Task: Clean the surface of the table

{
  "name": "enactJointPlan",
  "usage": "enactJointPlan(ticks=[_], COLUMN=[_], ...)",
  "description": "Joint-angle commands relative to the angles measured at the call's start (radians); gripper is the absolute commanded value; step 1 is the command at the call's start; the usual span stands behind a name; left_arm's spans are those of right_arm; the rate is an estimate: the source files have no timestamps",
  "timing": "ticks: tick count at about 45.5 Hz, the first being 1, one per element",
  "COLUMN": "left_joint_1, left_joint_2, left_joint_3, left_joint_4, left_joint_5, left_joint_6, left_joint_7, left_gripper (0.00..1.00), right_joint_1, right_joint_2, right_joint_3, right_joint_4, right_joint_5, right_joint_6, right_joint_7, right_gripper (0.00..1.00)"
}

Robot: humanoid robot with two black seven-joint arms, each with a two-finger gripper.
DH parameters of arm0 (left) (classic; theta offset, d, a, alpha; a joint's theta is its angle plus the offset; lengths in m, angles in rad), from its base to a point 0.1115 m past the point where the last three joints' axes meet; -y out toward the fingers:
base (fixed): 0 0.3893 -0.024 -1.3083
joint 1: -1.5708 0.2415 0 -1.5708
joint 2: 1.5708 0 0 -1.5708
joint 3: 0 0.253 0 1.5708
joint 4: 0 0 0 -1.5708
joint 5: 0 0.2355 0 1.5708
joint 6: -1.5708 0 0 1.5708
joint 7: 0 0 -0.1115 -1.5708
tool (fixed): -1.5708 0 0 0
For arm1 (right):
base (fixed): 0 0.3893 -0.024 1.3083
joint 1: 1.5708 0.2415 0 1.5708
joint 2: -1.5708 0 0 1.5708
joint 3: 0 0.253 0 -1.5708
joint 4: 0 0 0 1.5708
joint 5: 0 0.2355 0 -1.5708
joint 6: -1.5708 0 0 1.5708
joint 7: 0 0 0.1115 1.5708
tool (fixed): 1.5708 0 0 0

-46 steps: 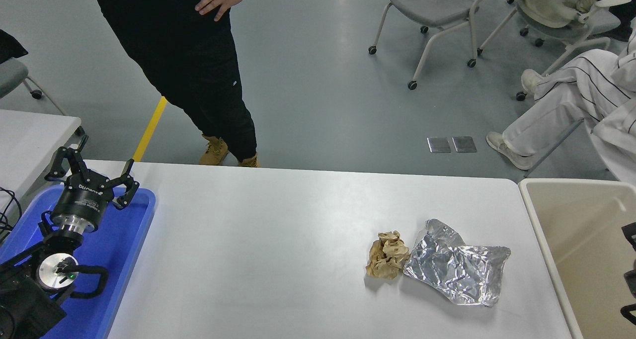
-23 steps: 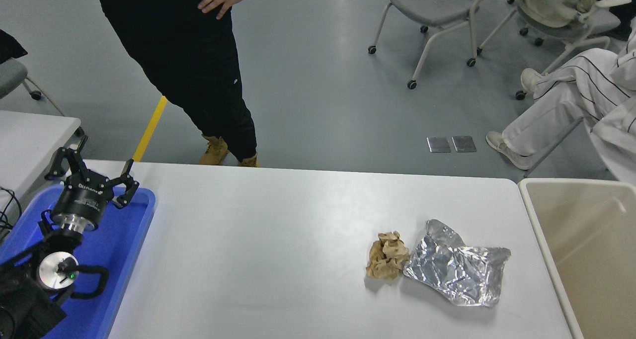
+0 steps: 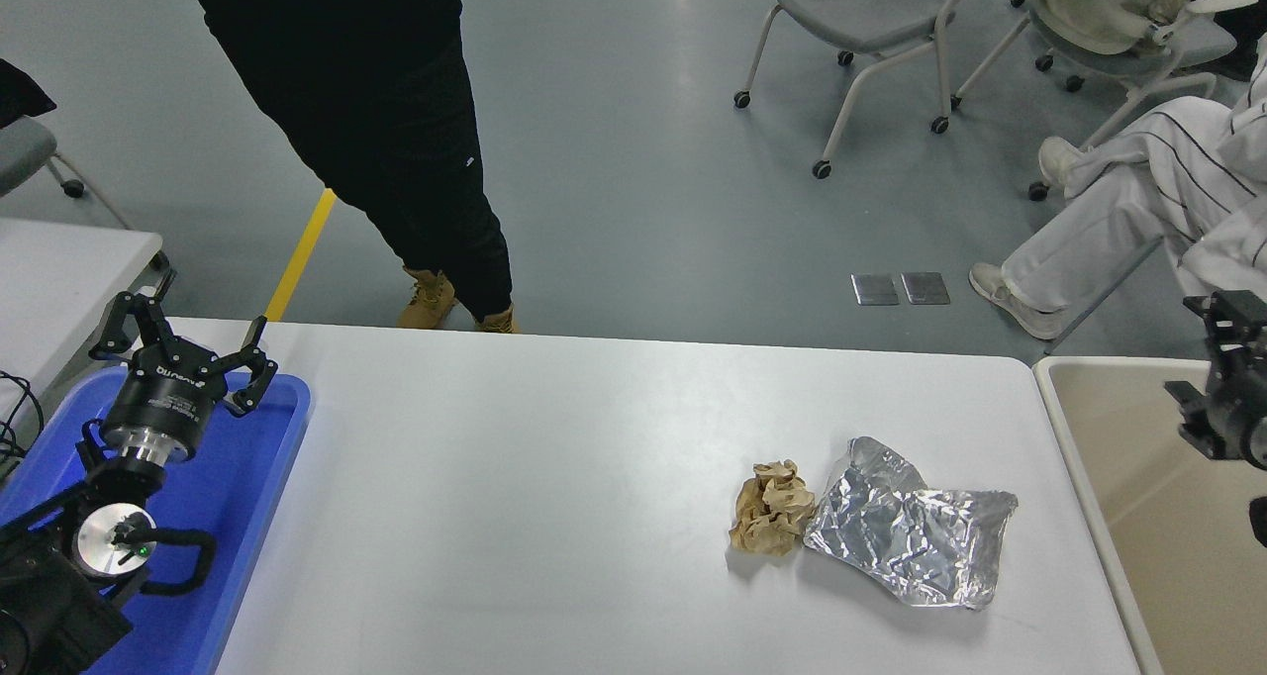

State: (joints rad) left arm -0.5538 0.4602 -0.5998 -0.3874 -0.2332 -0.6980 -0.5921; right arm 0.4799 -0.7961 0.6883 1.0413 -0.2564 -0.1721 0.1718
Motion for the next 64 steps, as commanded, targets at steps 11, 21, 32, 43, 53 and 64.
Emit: enactJointPlan(ticks=[11,21,32,43,53,64], left_joint_1=[0.0,0.0,0.0,0.0,0.0,0.0], left_joint_2=[0.0,0.0,0.0,0.0,0.0,0.0], left_joint_3=[0.0,0.0,0.0,0.0,0.0,0.0], left_joint_4=[-0.001,0.001,-0.001,-0.001,-0.001,-0.001], left_joint_5=[0.0,0.0,0.0,0.0,0.0,0.0], left_joint_6=[0.0,0.0,0.0,0.0,0.0,0.0], left_joint_7=[0.0,0.0,0.0,0.0,0.0,0.0], left_gripper=[1.0,1.0,1.0,1.0,1.0,1.0], right_joint_1=[-0.179,-0.201,-0.201,-0.204,-0.202,-0.204], right_joint_2=[0.299,0.402,0.44,0.454,0.451,0.445], right_joint_3=[0.321,0.358,0.398,0.405,0.402,0.381], right_joint_4=[0.071,0.069,0.071,0.072,0.069,0.069], right_joint_5=[-0.001,-0.009,-0.007,-0.006,-0.011,-0.041], right_joint_6=[0.002,0.0,0.009,0.016,0.016,0.016], right_joint_7=[0.025,0.038,0.038,0.041,0.048,0.051], right_gripper=[1.0,1.0,1.0,1.0,1.0,1.0])
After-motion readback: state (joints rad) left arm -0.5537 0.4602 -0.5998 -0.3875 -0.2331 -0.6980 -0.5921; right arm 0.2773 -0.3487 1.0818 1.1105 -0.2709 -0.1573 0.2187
